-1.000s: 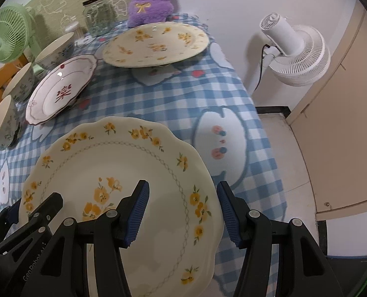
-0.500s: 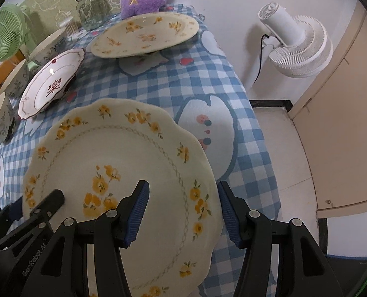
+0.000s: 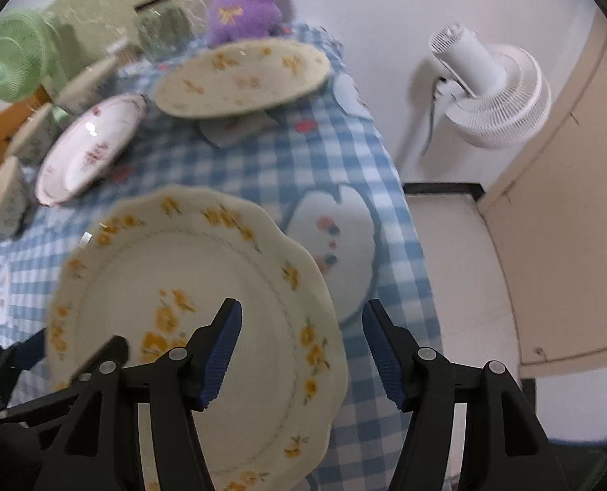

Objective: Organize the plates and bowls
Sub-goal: 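Lift the large yellow-flowered plate with the right tool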

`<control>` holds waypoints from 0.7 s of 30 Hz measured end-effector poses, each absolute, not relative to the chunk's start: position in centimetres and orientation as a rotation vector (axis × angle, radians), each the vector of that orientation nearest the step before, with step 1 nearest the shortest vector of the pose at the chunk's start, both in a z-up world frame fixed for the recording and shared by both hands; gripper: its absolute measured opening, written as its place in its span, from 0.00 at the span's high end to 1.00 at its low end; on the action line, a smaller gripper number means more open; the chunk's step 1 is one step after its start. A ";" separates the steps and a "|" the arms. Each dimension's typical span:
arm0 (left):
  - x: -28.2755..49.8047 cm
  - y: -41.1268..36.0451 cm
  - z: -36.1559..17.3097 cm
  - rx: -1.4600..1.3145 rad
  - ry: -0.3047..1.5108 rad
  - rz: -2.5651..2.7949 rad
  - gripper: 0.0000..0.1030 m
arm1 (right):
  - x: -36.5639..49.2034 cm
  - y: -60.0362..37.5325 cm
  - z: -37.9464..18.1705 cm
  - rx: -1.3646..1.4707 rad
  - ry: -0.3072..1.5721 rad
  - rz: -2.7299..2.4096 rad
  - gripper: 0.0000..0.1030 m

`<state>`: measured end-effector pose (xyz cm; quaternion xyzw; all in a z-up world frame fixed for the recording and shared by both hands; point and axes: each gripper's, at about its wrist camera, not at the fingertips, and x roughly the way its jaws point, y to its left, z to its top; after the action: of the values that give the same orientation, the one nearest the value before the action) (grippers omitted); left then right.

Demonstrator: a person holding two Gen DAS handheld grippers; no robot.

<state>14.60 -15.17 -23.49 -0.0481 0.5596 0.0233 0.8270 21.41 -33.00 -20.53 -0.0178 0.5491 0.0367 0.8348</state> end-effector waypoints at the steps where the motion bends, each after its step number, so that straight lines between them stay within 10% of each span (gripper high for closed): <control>1: 14.6 -15.2 -23.1 -0.098 1.175 0.058 0.21 | 21.5 -33.0 -20.3 -0.037 1.161 0.083 0.37; 21: 15.6 -15.0 -15.7 -0.093 1.078 0.080 0.19 | 22.2 -31.4 -12.7 -0.012 1.029 0.203 0.25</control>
<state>15.64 -15.01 -15.73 -0.0443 0.5129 0.0380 0.8565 22.21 -31.38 -12.74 -0.0058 0.4912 0.0971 0.8656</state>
